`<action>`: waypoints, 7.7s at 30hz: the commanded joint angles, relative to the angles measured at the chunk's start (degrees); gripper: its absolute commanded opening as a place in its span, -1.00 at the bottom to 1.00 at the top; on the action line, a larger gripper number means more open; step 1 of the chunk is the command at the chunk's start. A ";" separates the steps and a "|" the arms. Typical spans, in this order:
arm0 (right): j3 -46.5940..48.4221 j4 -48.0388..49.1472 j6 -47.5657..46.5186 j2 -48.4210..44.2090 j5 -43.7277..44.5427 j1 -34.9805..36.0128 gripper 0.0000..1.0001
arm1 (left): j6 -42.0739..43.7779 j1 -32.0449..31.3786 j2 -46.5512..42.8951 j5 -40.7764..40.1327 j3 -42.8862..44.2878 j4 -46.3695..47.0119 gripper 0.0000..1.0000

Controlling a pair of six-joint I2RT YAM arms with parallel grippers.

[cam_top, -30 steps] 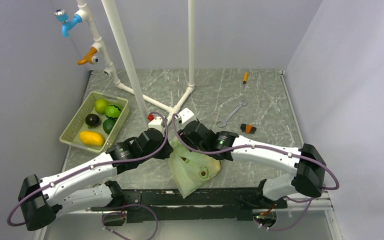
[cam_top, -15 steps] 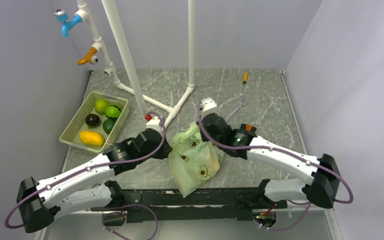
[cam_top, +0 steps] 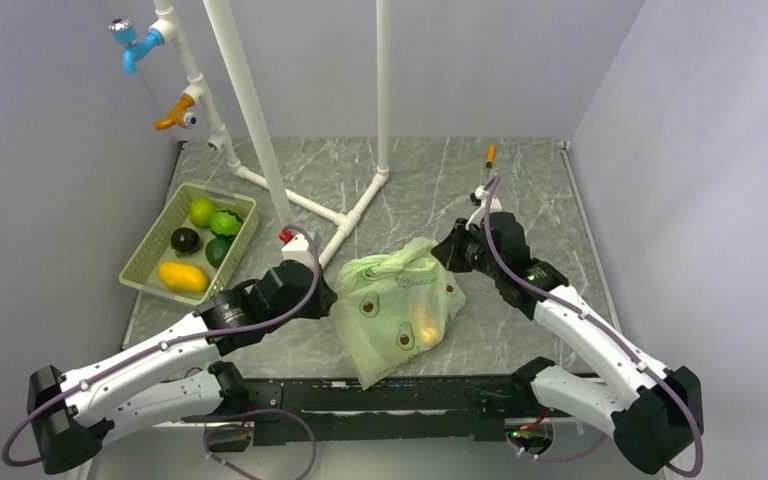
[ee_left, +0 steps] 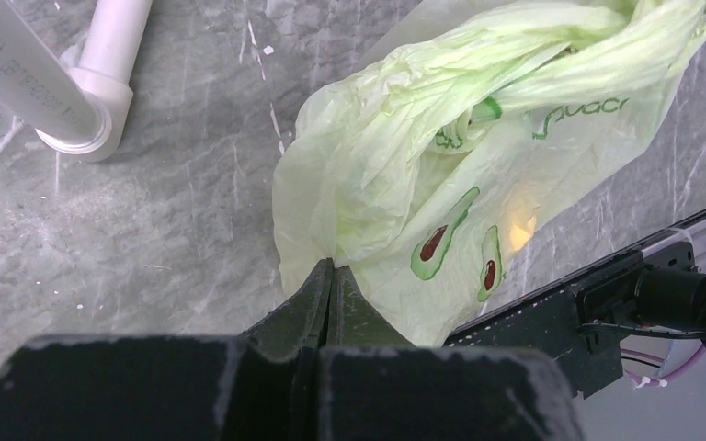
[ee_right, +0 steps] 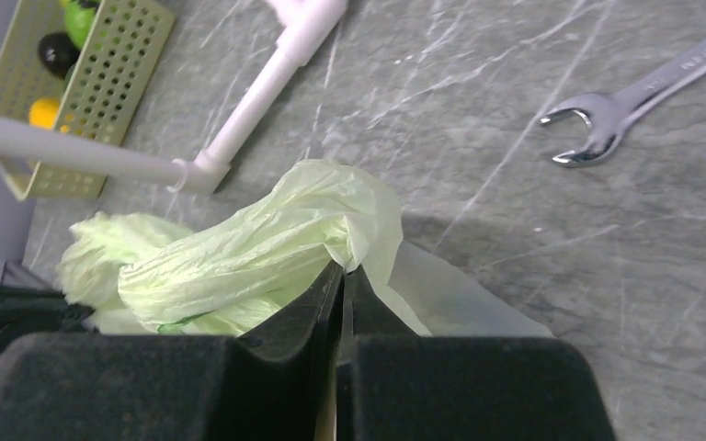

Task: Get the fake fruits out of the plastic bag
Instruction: Untie the plastic bag at the center of the board.

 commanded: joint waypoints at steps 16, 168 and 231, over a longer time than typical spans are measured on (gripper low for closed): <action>16.43 -5.83 -11.76 6.17 21.54 29.76 0.68 | -1.45 -0.26 0.57 0.30 0.56 -0.11 -1.00; 0.11 -15.16 -0.07 -16.02 -23.37 3.79 -0.09 | 11.94 13.54 4.87 16.25 4.46 21.51 -1.00; 20.24 -8.88 -29.91 13.19 53.03 32.88 -0.83 | 11.81 15.13 5.72 23.55 6.68 20.25 -1.00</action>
